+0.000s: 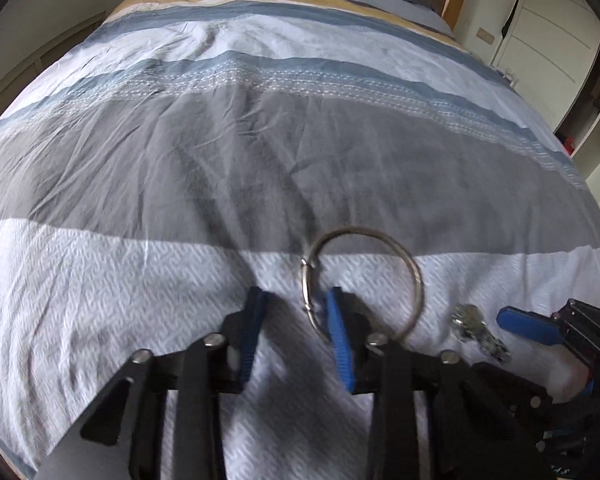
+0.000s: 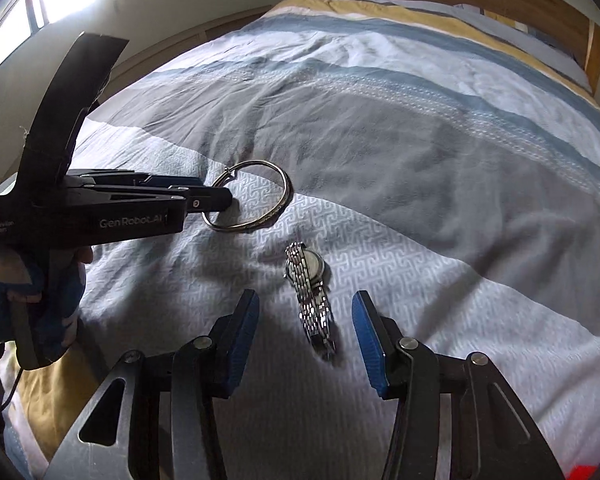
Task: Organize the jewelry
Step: 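Grasp the silver hoop with the left tool while the right tool grasps the silver watch, then carry the silver hoop and watch with both tools into the box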
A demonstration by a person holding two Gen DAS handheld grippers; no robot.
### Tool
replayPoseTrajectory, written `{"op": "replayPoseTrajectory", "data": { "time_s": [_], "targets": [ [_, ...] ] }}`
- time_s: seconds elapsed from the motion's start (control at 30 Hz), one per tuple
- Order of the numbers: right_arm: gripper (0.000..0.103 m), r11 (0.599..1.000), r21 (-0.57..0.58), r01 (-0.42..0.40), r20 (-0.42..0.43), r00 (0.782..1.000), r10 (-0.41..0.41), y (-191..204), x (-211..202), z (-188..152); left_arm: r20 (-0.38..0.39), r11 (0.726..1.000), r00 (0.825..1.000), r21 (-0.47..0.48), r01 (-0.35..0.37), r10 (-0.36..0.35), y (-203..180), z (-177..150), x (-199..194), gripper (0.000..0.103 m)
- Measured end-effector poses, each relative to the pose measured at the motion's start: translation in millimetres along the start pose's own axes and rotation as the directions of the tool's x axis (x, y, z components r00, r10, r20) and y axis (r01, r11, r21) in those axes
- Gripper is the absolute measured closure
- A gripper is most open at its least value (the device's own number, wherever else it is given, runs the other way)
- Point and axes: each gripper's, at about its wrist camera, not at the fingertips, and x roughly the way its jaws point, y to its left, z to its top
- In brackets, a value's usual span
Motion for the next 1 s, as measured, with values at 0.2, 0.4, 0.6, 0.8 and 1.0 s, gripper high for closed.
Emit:
{"op": "replayPoseTrajectory", "data": {
  "time_s": [0.2, 0.4, 0.6, 0.8, 1.0],
  "targets": [
    [0.064, 1.0, -0.013, 0.007, 0.006, 1.0, -0.007, 2, 21, 10, 0.012, 1.0, 1.0, -0.013, -0.026, 0.026, 9, 1, 5, 0.098],
    [0.079, 1.0, 0.015, 0.005, 0.01, 1.0, -0.005, 1, 20, 11, 0.035, 0.999, 0.999, -0.037, -0.007, 0.009, 12, -15, -18, 0.098],
    [0.079, 0.998, 0.065, -0.008, 0.052, 0.999, 0.005, 10, -15, -11, 0.075, 0.999, 0.997, -0.026, -0.033, 0.035, 13, -40, -58, 0.098],
    [0.079, 0.996, 0.086, -0.033, 0.087, 0.996, 0.026, 32, -64, -41, 0.098, 0.996, 0.992, 0.041, -0.082, 0.077, 6, -72, -107, 0.098],
    [0.079, 0.996, 0.08, -0.037, 0.117, 0.993, 0.027, 59, -123, -78, 0.122, 0.989, 0.988, 0.097, -0.111, 0.099, -8, -108, -162, 0.098]
  ]
}}
